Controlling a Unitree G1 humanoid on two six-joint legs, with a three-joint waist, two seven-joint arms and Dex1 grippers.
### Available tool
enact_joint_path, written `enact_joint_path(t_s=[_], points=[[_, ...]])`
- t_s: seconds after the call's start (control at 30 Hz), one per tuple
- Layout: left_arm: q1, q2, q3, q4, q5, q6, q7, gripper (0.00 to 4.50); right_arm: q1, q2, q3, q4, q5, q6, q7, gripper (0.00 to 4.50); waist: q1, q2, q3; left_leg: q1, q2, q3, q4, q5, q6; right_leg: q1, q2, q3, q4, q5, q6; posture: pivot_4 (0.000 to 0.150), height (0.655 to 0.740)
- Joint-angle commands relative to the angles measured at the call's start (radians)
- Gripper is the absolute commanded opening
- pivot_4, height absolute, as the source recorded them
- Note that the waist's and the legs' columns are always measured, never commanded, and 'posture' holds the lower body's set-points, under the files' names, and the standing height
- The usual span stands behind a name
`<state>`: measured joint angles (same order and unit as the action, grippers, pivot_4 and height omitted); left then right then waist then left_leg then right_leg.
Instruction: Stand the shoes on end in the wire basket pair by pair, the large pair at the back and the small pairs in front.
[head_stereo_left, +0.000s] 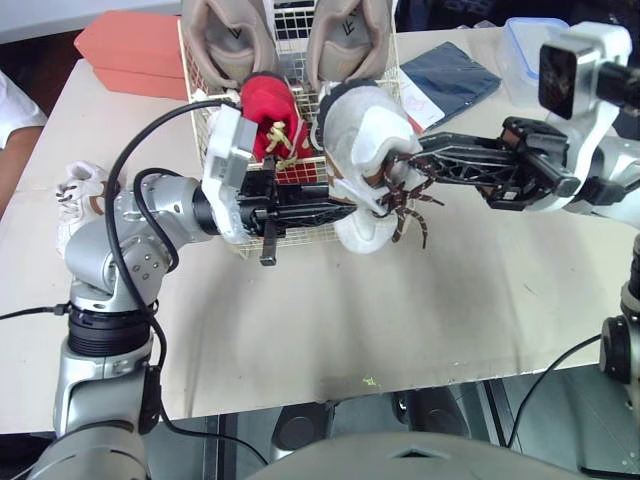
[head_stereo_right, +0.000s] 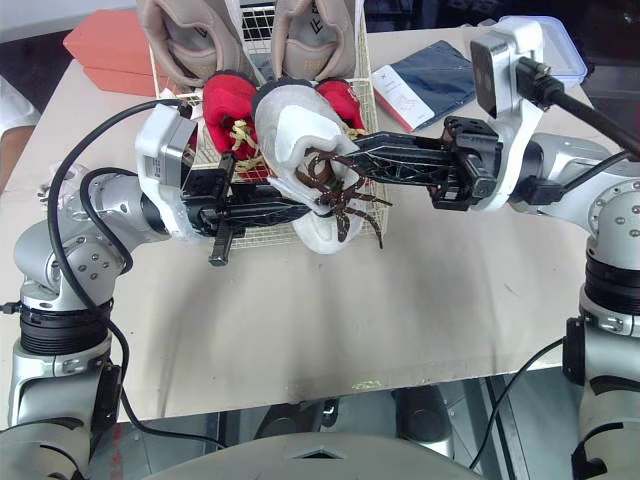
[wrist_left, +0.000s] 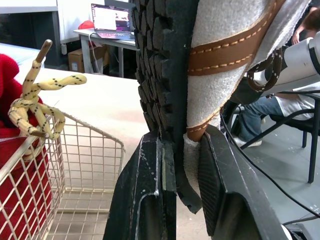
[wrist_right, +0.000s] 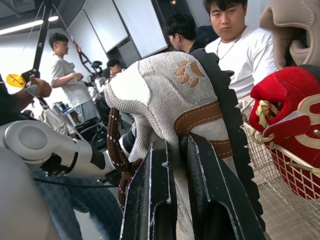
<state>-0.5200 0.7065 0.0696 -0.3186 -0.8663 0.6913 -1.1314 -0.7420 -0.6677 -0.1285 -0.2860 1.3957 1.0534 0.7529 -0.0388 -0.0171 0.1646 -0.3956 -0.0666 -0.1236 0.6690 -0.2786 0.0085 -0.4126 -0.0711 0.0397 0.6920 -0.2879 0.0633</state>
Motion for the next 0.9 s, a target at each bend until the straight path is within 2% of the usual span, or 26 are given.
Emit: enact_joint_path(t_s=[0.03,0.23,0.3,0.33,0.37,0.4,0.5,0.9], points=[[-0.028,0.001,0.02,-0.009,-0.008,-0.009,0.004,0.36,0.008,0.002,-0.026,-0.043,0.008,-0.016,-0.011,0.11,0.0,0.0,0.0,0.0,0.0,0.0,0.0,0.0,0.0,0.0,0.0,0.0,0.0,0.0,0.0,0.15,0.74],[-0.043,-0.011,0.033,0.005,-0.02,0.001,0.027,0.36,0.019,0.01,-0.027,-0.051,0.002,-0.029,-0.035,0.11,0.0,0.0,0.0,0.0,0.0,0.0,0.0,0.0,0.0,0.0,0.0,0.0,0.0,0.0,0.0,0.15,0.74],[-0.047,-0.007,0.041,0.002,-0.046,0.027,0.029,1.38,0.017,0.013,-0.028,-0.049,-0.005,-0.034,-0.044,0.0,0.0,0.0,0.0,0.0,0.0,0.0,0.0,0.0,0.0,0.0,0.0,0.0,0.0,0.0,0.0,0.15,0.74],[-0.044,-0.003,0.04,-0.003,-0.041,0.024,0.028,1.66,0.016,0.014,-0.028,-0.048,-0.007,-0.036,-0.047,0.0,0.0,0.0,0.0,0.0,0.0,0.0,0.0,0.0,0.0,0.0,0.0,0.0,0.0,0.0,0.0,0.15,0.74],[-0.042,-0.008,0.038,-0.005,-0.02,0.004,0.037,2.22,0.016,0.016,-0.028,-0.047,-0.011,-0.039,-0.052,0.0,0.0,0.0,0.0,0.0,0.0,0.0,0.0,0.0,0.0,0.0,0.0,0.0,0.0,0.0,0.0,0.15,0.74],[-0.039,-0.011,0.04,-0.008,-0.012,-0.004,0.046,2.46,0.016,0.018,-0.029,-0.047,-0.016,-0.043,-0.059,0.0,-0.001,0.0,0.0,0.0,0.0,0.0,0.0,0.0,0.0,0.0,0.0,0.0,0.0,0.0,0.0,0.15,0.74],[-0.018,0.007,0.047,-0.031,0.004,-0.024,0.044,3.92,0.017,0.025,-0.039,-0.052,-0.025,-0.053,-0.084,0.0,-0.001,0.0,0.0,0.0,0.0,0.0,0.0,0.0,0.0,0.0,0.0,0.0,0.0,0.0,0.0,0.15,0.74],[0.056,0.107,0.156,-0.103,-0.031,-0.016,0.052,3.92,0.071,0.104,-0.099,-0.147,-0.013,-0.147,-0.318,0.0,-0.001,0.0,0.0,0.0,0.0,0.0,0.0,0.0,0.0,-0.001,0.0,0.001,0.0,0.0,0.0,0.15,0.74]])
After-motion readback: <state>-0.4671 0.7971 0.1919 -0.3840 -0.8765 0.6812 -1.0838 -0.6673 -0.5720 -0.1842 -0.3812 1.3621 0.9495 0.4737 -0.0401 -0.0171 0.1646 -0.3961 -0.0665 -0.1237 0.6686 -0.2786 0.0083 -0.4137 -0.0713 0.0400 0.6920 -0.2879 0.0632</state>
